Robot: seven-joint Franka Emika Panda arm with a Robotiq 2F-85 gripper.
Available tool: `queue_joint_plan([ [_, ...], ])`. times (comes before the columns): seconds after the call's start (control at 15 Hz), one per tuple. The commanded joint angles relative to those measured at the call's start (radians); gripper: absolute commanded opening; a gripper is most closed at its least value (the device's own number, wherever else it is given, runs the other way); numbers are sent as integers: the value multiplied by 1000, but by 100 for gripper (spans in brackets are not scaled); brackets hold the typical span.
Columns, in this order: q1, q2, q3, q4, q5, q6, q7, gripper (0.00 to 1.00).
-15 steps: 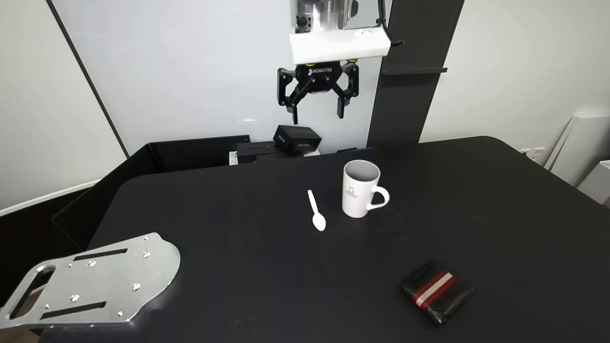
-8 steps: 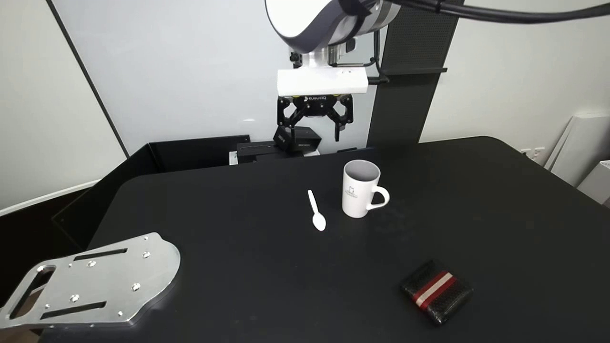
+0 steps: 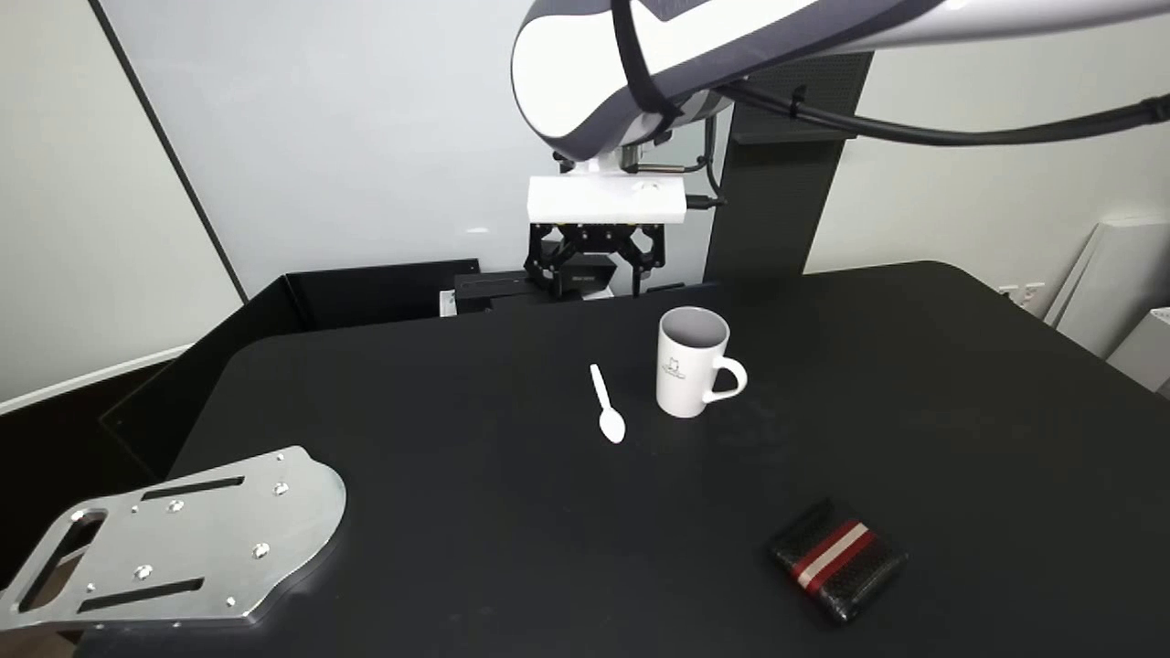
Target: Put the spoon in the mug
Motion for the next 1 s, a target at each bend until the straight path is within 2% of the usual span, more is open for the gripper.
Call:
queue_joint_plan([
  [0.0,-2,89,-4,131,19,-18,11,100],
  [0.8,34,259,-5,322,14,-28,-5,100],
  [0.93,34,256,-1,299,4,-10,2,100],
])
